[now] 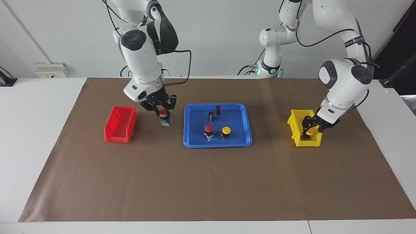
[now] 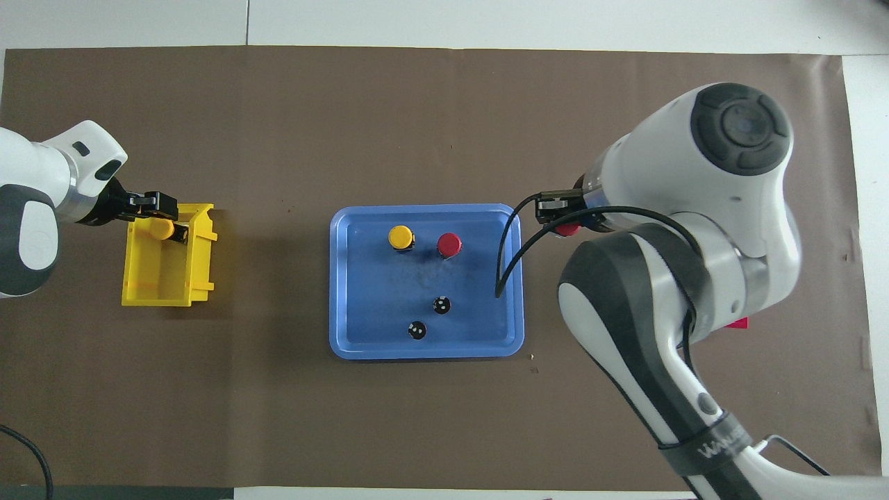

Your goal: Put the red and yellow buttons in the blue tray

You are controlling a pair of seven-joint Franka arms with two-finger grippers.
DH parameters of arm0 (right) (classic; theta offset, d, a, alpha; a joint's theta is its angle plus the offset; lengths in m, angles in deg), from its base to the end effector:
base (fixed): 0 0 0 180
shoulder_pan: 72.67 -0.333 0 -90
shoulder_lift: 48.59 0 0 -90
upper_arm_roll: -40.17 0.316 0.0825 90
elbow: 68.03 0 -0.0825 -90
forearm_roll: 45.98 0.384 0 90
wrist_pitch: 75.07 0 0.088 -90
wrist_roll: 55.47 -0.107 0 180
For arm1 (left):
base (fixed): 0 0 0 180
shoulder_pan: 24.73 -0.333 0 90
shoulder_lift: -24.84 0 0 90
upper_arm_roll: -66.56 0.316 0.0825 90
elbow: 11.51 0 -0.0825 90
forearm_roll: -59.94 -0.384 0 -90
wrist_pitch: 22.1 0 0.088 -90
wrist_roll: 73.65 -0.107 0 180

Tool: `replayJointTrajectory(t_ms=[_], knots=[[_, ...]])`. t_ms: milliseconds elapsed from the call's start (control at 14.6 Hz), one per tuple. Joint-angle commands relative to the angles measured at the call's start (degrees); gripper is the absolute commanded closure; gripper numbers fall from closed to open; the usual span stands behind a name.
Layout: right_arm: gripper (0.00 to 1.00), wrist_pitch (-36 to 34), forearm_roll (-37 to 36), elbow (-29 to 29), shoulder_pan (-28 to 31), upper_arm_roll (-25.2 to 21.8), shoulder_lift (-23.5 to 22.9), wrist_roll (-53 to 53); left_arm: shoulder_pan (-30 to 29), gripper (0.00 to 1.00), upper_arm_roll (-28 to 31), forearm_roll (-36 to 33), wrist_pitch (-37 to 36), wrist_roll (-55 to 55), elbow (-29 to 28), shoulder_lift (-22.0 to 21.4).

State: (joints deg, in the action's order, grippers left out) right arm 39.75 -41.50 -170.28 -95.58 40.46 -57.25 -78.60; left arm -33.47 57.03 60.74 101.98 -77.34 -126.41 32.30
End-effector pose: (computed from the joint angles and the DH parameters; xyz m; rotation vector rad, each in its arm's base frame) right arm 0.5611 0.2455 0.4724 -3.0471 0.0446 -0.0519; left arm 0.5824 -0.0064 0.3965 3.1070 -0.1070 0.0506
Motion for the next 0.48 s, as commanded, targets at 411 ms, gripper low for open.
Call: replayJointTrajectory(t_ms=[411], knots=[[0.78,9.1,1.6,-1.7,-4.2,-0.5,-7.1,-3.4,-1.5,0.26,-0.6,-1.2,4.1,-0.7,-4.7,-0.3]])
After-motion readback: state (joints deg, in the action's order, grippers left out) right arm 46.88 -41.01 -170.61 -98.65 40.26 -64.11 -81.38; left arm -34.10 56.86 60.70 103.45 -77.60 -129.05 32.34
